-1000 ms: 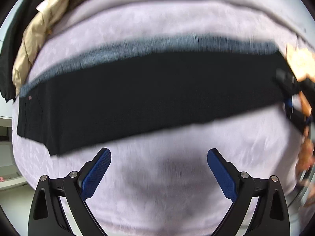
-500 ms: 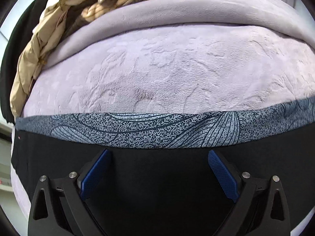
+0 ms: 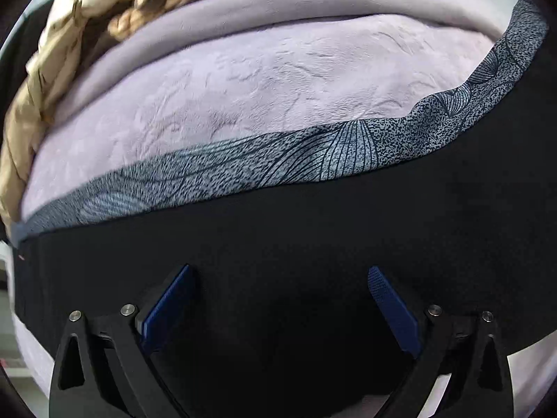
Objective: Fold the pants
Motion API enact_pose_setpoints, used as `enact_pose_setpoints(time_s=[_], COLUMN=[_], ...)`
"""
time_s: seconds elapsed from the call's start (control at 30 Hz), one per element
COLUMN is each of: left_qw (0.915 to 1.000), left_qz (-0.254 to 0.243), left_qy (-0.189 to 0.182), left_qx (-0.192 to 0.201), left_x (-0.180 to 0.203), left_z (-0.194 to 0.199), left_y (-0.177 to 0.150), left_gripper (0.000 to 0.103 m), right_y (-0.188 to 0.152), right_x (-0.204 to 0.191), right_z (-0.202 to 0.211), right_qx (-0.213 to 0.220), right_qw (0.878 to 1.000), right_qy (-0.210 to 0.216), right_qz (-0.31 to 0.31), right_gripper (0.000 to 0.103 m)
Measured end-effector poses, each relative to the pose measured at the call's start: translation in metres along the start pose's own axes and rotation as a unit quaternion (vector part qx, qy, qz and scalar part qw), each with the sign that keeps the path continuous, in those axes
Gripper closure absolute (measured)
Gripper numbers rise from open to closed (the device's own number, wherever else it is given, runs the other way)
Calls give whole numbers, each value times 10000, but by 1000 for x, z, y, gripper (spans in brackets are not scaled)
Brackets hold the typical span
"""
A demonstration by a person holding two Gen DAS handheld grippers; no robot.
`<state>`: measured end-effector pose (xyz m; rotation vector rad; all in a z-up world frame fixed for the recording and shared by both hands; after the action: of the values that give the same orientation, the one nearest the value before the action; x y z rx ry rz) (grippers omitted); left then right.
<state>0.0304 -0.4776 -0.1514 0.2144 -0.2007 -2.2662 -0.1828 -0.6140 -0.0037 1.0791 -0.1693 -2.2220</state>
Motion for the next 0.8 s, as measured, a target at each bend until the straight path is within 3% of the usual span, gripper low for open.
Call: enact_pose_setpoints(time_s=[0.07, 0.2, 0.4, 0.5, 0.63, 0.7, 0.73, 0.77, 0.8], left_qw=[9994, 9980, 9979, 9967, 9932, 9921, 9916, 9912, 9909], left_qz=[167, 133, 467, 761, 1139, 1227, 1265, 1292, 1319], left_qy=[-301, -489, -221, -50, 145, 177, 172, 138, 95], left_qx=[55, 365, 398, 287, 177, 192, 216, 239, 265], left_x=[-28, -95, -208, -263, -311, -325, -331, -334, -336], left_z=[16, 58, 91, 86, 77, 76, 76, 78, 79], left_y=[-4, -28, -70, -84, -96, -96, -93, -96, -94], left_gripper=[2, 2, 2, 2, 2, 2, 2, 2, 2], right_y=[-1, -21, -83, -126, -171, -185, -193, -203, -210], right_x=[-37, -107, -195, -225, -226, -233, -244, -256, -265], right_z=[-2, -18, -102, -167, -235, -253, -255, -253, -247], right_qx=[30, -13, -588, -1024, -1425, -1544, -1520, -1462, -1435], right_qw=[9987, 9897, 9685, 9452, 9226, 8956, 8781, 8599, 8495], right_qy=[-162, -597, -1103, -1535, -2280, -2737, -2883, -2934, -2868], right_qz=[481, 1300, 2153, 2693, 2767, 3148, 3504, 3913, 4189], right_gripper=[90, 90, 90, 89, 85, 74, 63, 54, 52])
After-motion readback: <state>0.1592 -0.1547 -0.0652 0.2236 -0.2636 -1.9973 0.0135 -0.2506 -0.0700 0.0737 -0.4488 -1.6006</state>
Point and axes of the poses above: each gripper's, at about its wrist camera, not at the fingertips, and z roughly against the way its jaws point, x to its right, y to its top, the point moved 2 cm from there along -z, roughly the way its jaws point, and after that the axes turned 2 degrees about -x, right-handed, at the moved point
